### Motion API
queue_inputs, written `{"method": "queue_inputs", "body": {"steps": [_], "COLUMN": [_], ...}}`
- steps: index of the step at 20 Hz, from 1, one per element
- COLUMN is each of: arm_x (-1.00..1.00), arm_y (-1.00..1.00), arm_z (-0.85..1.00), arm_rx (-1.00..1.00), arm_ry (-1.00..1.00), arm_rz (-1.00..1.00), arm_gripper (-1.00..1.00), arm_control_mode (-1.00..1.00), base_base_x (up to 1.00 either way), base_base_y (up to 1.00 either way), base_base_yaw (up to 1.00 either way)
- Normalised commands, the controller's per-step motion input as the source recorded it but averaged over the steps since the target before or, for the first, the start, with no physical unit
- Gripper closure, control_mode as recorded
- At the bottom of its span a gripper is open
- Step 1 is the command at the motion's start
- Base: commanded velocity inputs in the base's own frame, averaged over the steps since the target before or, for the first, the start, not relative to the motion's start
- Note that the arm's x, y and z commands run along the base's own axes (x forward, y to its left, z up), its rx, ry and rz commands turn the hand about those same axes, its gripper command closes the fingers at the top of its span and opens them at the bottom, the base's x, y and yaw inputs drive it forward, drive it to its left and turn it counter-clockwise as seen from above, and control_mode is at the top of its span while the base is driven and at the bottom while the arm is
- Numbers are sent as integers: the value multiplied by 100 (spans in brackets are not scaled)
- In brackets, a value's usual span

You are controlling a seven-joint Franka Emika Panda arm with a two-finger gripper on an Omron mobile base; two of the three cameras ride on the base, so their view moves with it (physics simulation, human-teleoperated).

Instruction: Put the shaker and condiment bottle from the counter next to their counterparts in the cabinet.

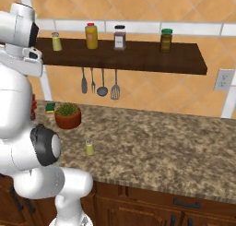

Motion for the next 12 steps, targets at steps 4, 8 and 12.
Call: {"method": "queue_inputs", "body": {"steps": [4,8,12], "arm_x": [-13,8,14], "arm_y": [17,0,0], "arm_z": [7,91,100], "arm_rx": [-8,-7,0], "arm_ry": [-15,-38,-42], "arm_rz": [0,-13,-15], "arm_gripper": [100,100,100], "arm_control_mode": [-100,-100,-100], "base_base_x": [0,0,0], "base_base_y": [0,0,0], "base_base_yaw": [0,0,0]}}
